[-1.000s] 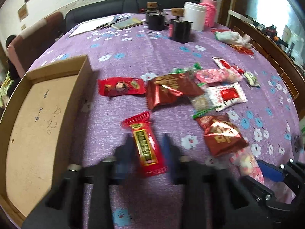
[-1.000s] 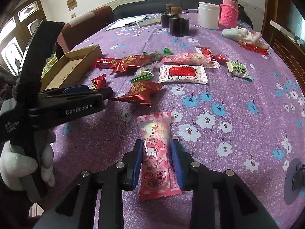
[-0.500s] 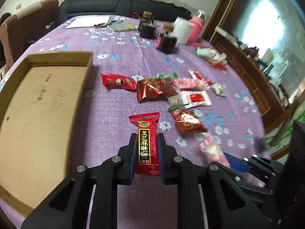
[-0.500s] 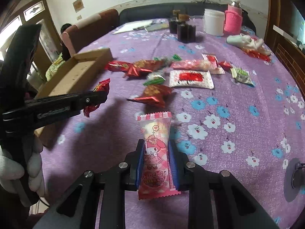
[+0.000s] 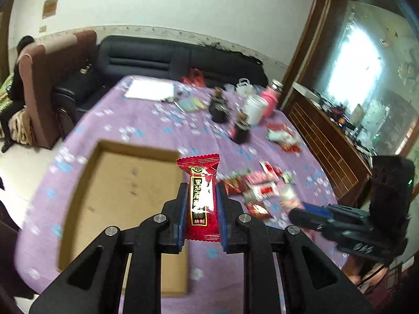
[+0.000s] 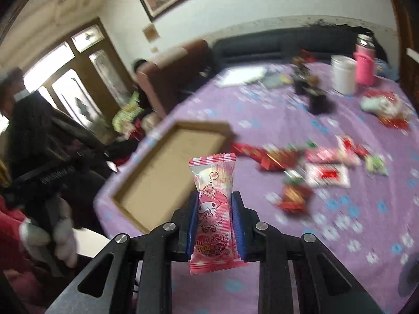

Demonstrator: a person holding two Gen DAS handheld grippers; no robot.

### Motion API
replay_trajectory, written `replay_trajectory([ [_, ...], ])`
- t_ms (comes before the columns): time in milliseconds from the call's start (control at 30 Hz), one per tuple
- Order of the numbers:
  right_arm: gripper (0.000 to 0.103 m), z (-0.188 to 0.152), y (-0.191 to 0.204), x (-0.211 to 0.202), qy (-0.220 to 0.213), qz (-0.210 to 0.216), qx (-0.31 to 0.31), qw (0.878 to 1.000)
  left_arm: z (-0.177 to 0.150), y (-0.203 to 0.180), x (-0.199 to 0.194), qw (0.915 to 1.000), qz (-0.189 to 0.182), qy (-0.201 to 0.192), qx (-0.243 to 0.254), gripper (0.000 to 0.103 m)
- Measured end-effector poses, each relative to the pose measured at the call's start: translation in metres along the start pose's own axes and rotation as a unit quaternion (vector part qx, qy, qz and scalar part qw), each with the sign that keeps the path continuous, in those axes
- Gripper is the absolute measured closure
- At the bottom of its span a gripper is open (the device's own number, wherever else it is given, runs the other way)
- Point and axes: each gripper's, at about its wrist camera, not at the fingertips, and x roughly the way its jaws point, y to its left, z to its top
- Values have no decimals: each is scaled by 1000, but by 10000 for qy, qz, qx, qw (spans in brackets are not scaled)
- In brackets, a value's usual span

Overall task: Organize snacks
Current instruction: 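Carry both bars into the cardboard tray and open both tools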

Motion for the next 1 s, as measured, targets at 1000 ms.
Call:
replay_trajectory([
  [1000,79,72,-15,262,1045,-734,753,9889,-4,130,199,9831,404,1046,-1448,85],
])
